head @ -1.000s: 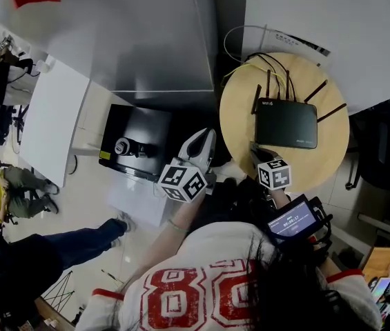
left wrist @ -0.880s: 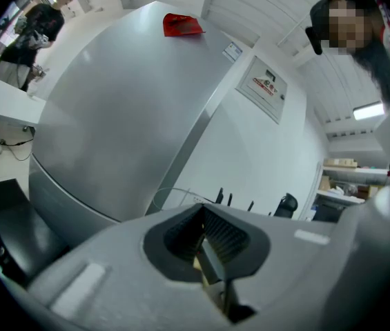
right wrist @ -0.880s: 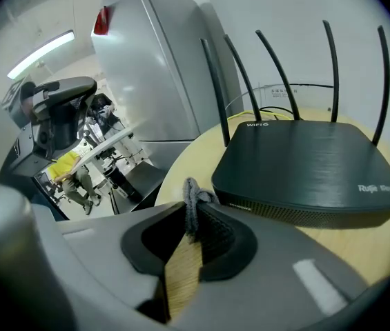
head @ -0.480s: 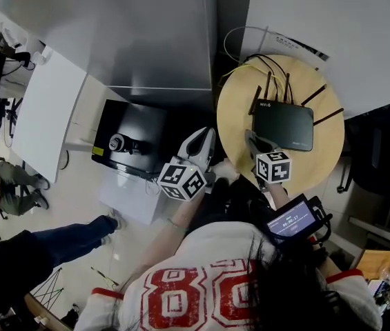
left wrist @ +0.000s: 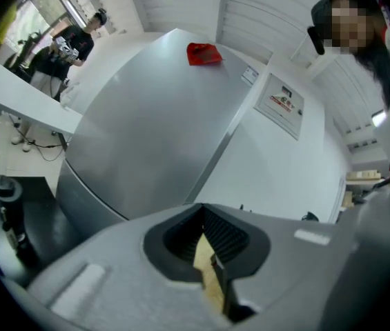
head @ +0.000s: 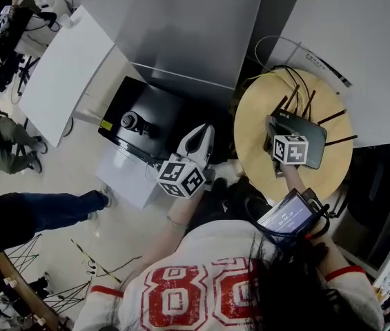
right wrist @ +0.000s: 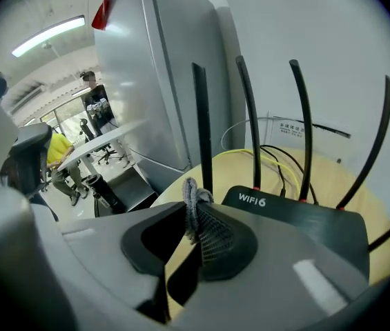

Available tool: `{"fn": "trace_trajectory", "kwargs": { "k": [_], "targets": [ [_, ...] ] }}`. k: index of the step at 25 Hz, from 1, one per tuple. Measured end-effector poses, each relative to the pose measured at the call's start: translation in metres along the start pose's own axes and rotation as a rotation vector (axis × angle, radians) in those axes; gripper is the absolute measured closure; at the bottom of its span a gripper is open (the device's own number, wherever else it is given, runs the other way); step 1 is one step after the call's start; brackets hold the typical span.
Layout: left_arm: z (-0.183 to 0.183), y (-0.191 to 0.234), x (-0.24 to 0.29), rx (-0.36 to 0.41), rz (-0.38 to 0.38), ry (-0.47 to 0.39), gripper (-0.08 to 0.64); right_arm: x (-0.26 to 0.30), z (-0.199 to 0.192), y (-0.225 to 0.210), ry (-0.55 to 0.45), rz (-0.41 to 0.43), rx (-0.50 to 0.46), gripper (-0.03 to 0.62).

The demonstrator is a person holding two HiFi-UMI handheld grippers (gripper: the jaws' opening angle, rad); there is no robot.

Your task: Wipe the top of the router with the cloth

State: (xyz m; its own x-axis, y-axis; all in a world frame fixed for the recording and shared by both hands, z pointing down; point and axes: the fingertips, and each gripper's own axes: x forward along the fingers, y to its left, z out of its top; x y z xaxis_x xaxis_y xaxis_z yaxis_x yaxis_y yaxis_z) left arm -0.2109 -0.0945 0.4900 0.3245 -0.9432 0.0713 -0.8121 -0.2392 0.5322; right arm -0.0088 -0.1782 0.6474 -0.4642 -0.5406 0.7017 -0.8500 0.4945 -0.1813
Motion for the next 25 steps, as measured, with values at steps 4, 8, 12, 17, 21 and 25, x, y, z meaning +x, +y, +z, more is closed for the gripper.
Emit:
{"fn": "trace_trajectory", "kwargs": {
  "k": [4,8,12,17,21,25],
  "targets": [
    [0.003,0.013,-0.018,-0.014,0.08,-0.049,0.565,0.009,0.003,-0.01,0.042,0.007,-0.048,0.551],
    [0.01,0.02,-0.031,-0.032,0.131,-0.09,0.565,0.014,-0.002,-0.009,0.077,0.012,-0.075,0.551],
    [0.006,0.021,-0.032,-0.025,0.13,-0.093,0.565,0.017,-0.013,-0.005,0.081,0.024,-0.063,0.551],
    [0.005,0.006,-0.027,-0.01,0.077,-0.073,0.565,0.005,-0.028,0.009,0.072,0.044,-0.034,0.551],
    [0.0,-0.011,-0.016,0.006,0.012,-0.042,0.565,-0.003,-0.041,0.02,0.062,0.066,-0.01,0.551],
    [-0.006,-0.03,-0.004,0.032,-0.07,0.001,0.565,-0.014,-0.052,0.028,0.036,0.073,0.038,0.551]
  ]
}}
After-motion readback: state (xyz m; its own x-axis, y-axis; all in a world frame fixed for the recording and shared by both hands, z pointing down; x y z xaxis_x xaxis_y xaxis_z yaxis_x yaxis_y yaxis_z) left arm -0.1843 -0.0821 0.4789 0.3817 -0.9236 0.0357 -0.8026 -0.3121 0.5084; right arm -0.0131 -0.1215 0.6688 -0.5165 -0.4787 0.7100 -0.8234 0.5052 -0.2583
